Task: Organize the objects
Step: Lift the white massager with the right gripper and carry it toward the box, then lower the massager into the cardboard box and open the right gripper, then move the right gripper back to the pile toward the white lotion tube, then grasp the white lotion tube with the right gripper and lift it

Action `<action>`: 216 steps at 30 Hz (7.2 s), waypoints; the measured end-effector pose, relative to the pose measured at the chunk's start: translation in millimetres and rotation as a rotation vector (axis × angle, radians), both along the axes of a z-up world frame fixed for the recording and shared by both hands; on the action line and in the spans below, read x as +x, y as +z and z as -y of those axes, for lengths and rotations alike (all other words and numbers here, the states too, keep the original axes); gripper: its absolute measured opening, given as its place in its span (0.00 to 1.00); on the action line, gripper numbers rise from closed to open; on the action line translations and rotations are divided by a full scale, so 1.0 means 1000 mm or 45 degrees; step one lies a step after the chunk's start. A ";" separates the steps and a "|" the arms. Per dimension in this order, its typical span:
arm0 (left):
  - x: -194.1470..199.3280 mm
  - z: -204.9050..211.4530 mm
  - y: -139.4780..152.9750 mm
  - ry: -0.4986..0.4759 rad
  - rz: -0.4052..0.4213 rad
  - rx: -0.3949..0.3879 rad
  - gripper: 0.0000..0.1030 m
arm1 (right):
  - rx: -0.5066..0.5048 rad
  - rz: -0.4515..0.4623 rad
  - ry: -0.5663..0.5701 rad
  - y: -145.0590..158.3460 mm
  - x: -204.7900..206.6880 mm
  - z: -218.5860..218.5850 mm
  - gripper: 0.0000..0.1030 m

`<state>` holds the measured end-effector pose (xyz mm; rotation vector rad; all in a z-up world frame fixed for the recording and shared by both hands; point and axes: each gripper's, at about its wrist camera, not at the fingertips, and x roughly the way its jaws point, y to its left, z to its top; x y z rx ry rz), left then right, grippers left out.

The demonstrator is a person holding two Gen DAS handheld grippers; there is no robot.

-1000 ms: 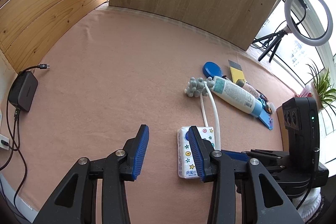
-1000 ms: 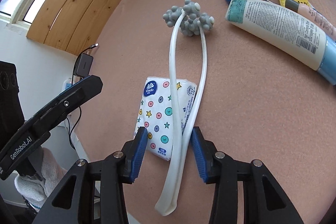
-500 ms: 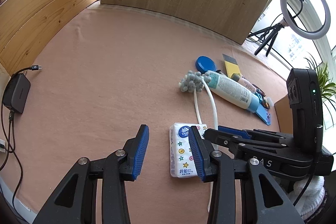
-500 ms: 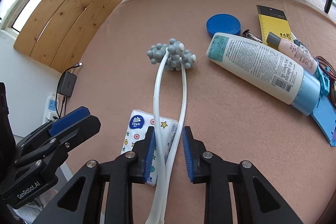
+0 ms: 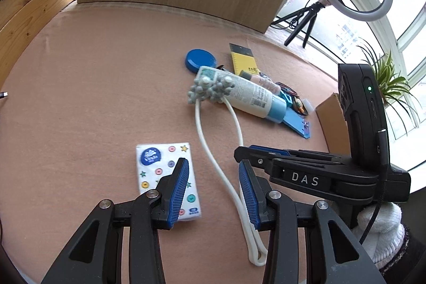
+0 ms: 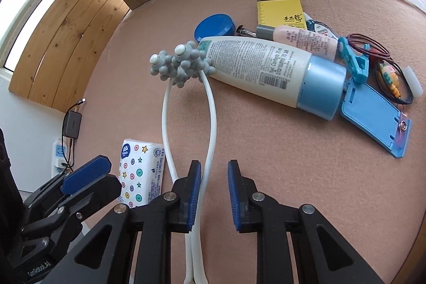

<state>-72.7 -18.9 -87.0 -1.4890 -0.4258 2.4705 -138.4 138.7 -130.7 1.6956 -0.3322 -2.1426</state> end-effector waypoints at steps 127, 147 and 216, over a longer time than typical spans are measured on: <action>-0.021 -0.246 0.039 -0.360 -0.128 -0.007 0.76 | 0.053 -0.328 -0.593 0.094 0.079 -0.276 0.56; -0.003 -0.067 0.002 0.027 0.008 -0.071 0.76 | 0.004 -0.336 -0.244 0.087 0.034 -0.158 0.56; 0.006 -0.030 -0.017 0.023 0.068 -0.026 0.75 | -0.147 0.043 0.093 -0.004 -0.002 -0.042 0.27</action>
